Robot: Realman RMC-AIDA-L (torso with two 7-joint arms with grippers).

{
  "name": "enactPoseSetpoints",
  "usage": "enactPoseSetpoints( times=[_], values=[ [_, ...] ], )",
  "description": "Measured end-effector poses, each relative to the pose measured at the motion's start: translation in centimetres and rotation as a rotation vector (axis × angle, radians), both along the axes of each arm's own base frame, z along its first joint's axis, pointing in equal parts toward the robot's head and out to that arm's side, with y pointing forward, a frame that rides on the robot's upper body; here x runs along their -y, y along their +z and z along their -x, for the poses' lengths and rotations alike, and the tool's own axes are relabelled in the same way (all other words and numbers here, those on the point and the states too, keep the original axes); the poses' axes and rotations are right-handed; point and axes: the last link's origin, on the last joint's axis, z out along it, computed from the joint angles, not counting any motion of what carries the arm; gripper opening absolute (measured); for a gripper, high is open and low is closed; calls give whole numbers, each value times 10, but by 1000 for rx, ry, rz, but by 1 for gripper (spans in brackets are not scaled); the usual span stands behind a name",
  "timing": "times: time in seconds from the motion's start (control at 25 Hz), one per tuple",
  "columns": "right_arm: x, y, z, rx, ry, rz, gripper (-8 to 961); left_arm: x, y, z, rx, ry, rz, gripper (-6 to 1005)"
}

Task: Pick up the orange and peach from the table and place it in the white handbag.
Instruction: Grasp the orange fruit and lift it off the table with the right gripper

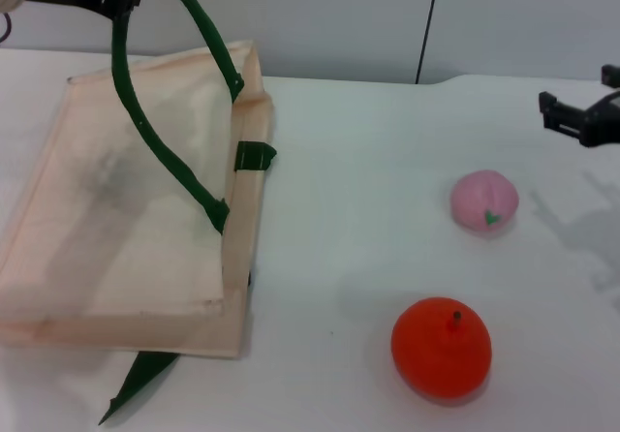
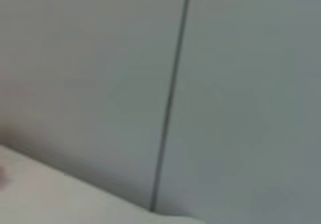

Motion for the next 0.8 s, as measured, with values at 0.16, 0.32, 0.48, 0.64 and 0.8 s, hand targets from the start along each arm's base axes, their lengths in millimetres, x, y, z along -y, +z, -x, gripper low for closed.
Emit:
enactPoseSetpoints(
  times=[0.16,0.32,0.48,0.64,0.8],
  values=[
    [9,5,0,-16,-35,76,866,4,6,-7,-10,-19,-5,113],
    [18,3,-2,13,-79,138,866,8,10,-14,-21,-37,-4,112],
    [26,-2,1,14,-108,212,866,13,18,-23,-35,-59,-23,112],
    [35,0,14,-5,-110,285,867,16,24,-25,-40,-61,-35,112],
    [47,7,33,-13,-105,359,867,18,27,-24,-43,-56,-39,112]
  ],
)
